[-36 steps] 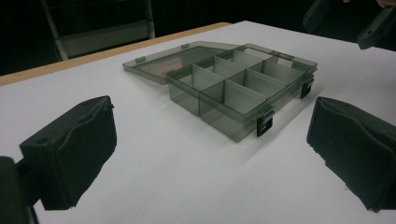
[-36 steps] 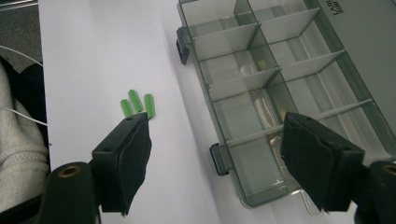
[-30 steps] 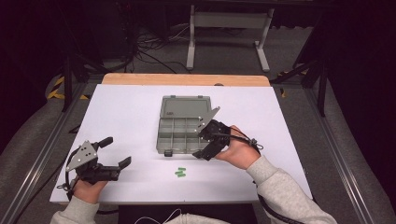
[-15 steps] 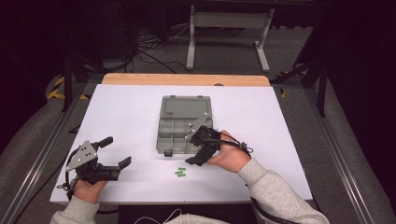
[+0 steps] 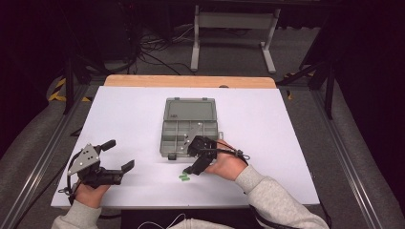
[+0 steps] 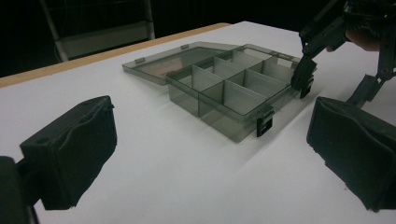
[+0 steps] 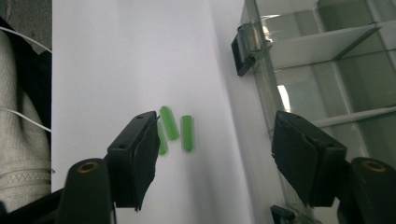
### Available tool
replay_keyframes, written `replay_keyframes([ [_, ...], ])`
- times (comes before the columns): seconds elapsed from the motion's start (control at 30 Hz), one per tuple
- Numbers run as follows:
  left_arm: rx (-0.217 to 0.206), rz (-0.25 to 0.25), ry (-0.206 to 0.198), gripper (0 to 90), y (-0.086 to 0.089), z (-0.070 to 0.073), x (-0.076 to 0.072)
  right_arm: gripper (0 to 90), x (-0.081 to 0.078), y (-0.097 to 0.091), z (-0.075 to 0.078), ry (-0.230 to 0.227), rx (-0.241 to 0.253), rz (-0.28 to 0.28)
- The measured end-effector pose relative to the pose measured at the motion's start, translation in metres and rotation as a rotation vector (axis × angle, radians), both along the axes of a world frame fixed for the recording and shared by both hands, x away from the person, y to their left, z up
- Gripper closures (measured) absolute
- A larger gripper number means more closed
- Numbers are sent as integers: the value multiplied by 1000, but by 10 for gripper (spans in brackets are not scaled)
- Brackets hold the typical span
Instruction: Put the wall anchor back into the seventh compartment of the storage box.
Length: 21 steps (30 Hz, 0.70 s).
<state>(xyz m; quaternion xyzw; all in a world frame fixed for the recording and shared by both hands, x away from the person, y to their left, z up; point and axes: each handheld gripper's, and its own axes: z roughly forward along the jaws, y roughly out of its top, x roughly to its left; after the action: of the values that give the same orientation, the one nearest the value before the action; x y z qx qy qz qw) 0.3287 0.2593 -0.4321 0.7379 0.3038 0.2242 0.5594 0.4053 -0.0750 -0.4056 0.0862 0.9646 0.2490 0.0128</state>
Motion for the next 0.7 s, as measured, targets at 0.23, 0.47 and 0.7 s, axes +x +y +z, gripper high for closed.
replay_keyframes([
  [0.23,5,-6,4,23,1,1,0,379,-1,6,-13,19,-30,13],
  [0.47,-1,-1,-1,24,0,0,0,405,-2,9,-22,34,-42,15],
  [0.7,0,-2,1,24,0,0,0,472,-1,9,-25,29,-44,24],
])
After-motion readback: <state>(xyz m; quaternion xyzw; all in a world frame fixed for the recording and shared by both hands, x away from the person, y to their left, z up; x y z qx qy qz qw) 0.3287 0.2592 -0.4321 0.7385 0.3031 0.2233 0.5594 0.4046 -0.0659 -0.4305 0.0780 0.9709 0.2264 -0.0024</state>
